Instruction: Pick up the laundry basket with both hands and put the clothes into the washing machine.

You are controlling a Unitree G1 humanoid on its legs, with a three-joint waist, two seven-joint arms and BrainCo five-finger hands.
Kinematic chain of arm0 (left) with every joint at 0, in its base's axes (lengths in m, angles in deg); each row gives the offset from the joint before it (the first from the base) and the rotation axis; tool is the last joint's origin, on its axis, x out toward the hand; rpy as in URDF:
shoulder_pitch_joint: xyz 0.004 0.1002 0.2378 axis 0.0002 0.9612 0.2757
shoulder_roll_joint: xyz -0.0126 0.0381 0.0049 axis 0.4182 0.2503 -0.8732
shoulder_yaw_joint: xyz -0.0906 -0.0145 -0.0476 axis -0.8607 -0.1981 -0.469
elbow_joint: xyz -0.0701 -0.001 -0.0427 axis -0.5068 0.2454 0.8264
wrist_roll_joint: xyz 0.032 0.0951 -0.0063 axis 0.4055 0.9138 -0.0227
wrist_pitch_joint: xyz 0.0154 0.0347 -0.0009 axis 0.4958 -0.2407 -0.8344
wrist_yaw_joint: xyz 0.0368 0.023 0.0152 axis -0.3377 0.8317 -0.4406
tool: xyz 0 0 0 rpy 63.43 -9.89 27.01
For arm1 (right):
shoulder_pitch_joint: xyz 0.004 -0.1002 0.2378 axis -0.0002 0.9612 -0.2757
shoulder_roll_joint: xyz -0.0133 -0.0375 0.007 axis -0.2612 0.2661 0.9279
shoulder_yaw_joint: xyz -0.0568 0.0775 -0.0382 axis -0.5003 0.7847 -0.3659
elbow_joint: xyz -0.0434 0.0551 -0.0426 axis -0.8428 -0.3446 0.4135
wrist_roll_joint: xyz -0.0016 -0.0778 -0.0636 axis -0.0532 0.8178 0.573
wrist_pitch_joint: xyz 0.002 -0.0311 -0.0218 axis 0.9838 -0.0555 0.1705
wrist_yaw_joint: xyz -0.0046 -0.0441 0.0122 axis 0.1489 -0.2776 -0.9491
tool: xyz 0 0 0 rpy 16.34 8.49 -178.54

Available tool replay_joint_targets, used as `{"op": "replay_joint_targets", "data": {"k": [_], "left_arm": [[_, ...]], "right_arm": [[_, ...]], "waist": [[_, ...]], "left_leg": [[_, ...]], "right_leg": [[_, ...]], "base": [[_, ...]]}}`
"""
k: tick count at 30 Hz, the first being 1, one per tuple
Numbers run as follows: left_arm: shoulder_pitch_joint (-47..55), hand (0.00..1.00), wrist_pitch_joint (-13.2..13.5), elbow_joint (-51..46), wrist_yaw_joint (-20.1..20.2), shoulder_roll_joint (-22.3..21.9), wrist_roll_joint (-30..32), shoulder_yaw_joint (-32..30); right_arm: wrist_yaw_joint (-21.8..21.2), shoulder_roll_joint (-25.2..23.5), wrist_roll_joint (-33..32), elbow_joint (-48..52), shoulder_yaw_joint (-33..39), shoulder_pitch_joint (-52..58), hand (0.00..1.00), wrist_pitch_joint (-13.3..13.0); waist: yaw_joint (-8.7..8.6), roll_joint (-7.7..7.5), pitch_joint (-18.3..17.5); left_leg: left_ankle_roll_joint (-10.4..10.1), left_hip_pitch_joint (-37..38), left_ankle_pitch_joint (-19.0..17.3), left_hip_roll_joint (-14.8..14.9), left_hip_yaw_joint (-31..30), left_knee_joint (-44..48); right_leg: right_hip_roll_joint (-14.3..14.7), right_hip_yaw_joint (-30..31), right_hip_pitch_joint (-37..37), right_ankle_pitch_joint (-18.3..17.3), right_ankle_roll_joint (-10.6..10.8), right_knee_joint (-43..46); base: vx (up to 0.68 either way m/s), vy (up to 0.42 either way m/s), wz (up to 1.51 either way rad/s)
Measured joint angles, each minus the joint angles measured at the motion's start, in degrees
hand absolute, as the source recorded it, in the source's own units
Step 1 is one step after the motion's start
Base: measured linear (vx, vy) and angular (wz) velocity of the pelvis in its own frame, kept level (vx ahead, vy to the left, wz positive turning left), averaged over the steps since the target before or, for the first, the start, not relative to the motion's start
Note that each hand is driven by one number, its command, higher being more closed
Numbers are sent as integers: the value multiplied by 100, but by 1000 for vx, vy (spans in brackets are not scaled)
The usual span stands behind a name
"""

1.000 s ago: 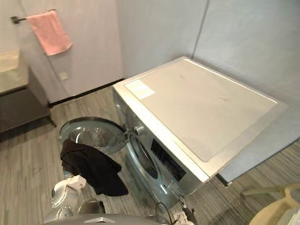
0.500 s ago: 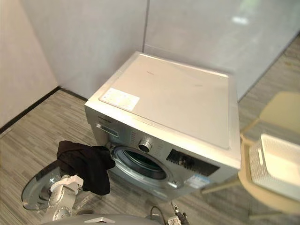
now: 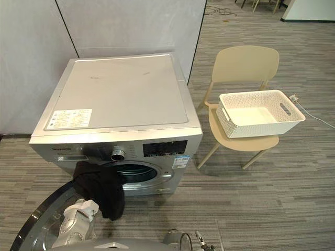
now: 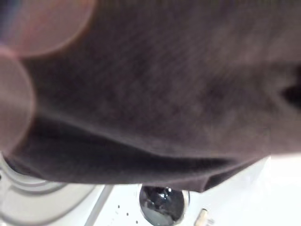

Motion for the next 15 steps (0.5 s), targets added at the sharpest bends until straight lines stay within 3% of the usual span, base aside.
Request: {"op": "replay_joint_targets", "data": {"k": [3, 5, 6, 7, 8, 9, 11, 14, 15], "left_arm": [[-47, 100, 0, 13, 29, -2, -42, 25], [-38, 100, -19, -160, 43, 11, -43, 54], [2, 100, -26, -368, 57, 13, -87, 155], [49, 100, -27, -471, 72, 16, -117, 233], [140, 100, -49, -655, 112, 38, -149, 349], [209, 100, -70, -801, 155, 95, -150, 413], [173, 100, -76, -926, 169, 116, -151, 429], [-159, 100, -81, -1086, 182, 142, -149, 520], [-337, 100, -81, -1082, 180, 217, -148, 623]], "right_arm": [[-11, -68, 72, 13, -81, 0, 0, -1], [-18, -125, 77, 63, -182, -2, 0, -20], [-76, -95, 75, 84, -241, 8, 0, -18], [-91, -50, 75, 103, -278, 19, 0, -17], [-112, 27, 73, 181, -345, 19, 0, -11], [-113, 69, 82, 337, -470, 4, 0, -11], [-114, 79, 85, 551, -565, -78, 0, -18], [-74, 184, 59, 810, -799, -430, 0, -27], [-54, 243, 23, 959, -940, -606, 0, -21]], "waist": [[63, -199, 84], [73, -295, 403], [132, -243, 668], [173, -178, 744], [224, -98, 858], [234, -86, 888], [223, -109, 982], [171, -144, 1555], [205, -168, 1788]], "left_leg": [[28, -100, 96, -1, -151, 416], [168, -528, -6, 241, -473, 1648], [208, -969, 15, 516, -773, 2756], [268, -1191, 53, 643, -939, 3239], [474, -1583, 201, 777, -1255, 3932], [506, -1883, 375, 759, -1477, 4270], [454, -2173, 468, 743, -1575, 4404], [394, -2578, 473, 745, -1510, 4355], [163, -2611, 302, 747, -1382, 4171]], "right_leg": [[-120, -62, 121, -19, 35, 5], [-180, -186, 336, -134, -6, 65], [-151, -257, 410, -309, -29, 238], [-108, -269, 405, -403, -28, 372], [-94, -221, 264, -581, -61, 727], [-111, -89, -41, -717, -100, 1092], [-122, 71, -443, -782, -153, 1389], [-142, 251, -1206, -788, -280, 1862], [-132, 347, -1562, -794, -315, 2068]], "base": [[-46, -7, 22], [-104, -31, 42], [-151, -38, 23], [-174, -19, 6], [-122, 3, -22], [-113, -5, -41], [-84, -27, -34], [-118, -53, -23], [-214, -105, -25]]}}
